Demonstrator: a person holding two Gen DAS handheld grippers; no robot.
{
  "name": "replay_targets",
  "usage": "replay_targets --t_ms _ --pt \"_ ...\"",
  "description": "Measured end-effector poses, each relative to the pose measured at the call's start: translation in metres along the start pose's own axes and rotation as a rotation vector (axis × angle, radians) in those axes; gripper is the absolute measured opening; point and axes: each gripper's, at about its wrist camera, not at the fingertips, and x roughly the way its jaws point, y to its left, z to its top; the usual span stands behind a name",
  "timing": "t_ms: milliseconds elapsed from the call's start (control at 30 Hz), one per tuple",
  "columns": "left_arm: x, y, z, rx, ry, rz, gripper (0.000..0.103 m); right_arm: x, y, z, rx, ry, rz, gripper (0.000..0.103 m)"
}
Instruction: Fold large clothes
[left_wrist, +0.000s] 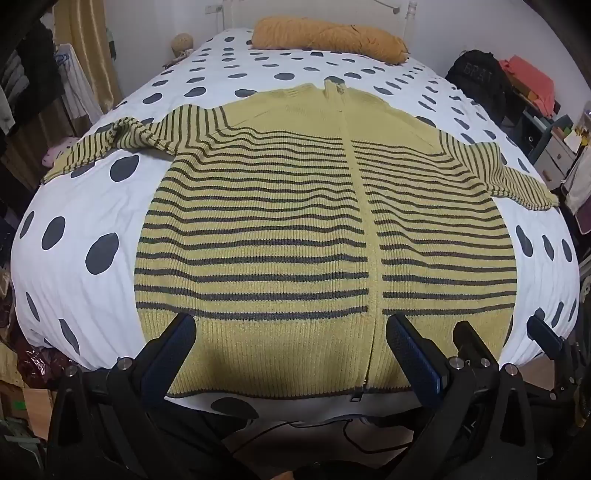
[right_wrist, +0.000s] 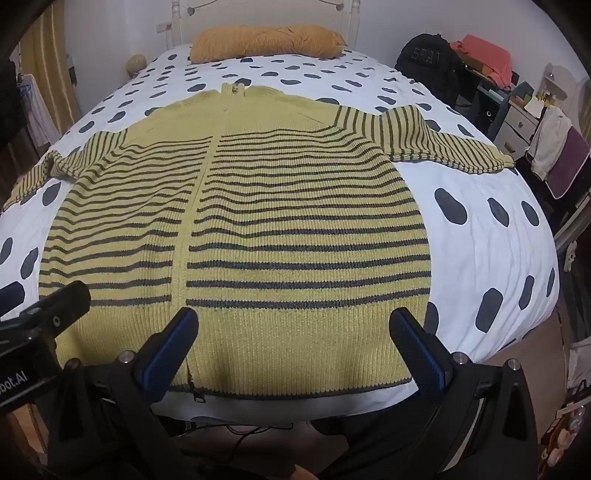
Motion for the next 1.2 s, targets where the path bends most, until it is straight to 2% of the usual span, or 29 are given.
replay_targets --t_ms 300,333,533,1200 --pt "-0.004 0.001 -0.005 0.020 -0.019 -0.006 0.103 -0.004 -0.001 0.001 0.000 -0.013 0.002 0.103" --pt "-0.001 -0.004 -0.001 0.027 -0.002 0.011 0.103 -0.005 -0.001 0.001 0.001 -0.014 0.002 0.103" --pt "-0.003 -0.002 -0.001 0.025 -0.004 0.001 0.103 -0.006 -0.003 0.001 0.006 -0.018 0.002 0.103" --pt "-0.012 0.010 -0.003 -0.025 -0.019 0.011 0.103 -0.014 0.001 0.003 -0.019 -0.020 -0.008 0.103"
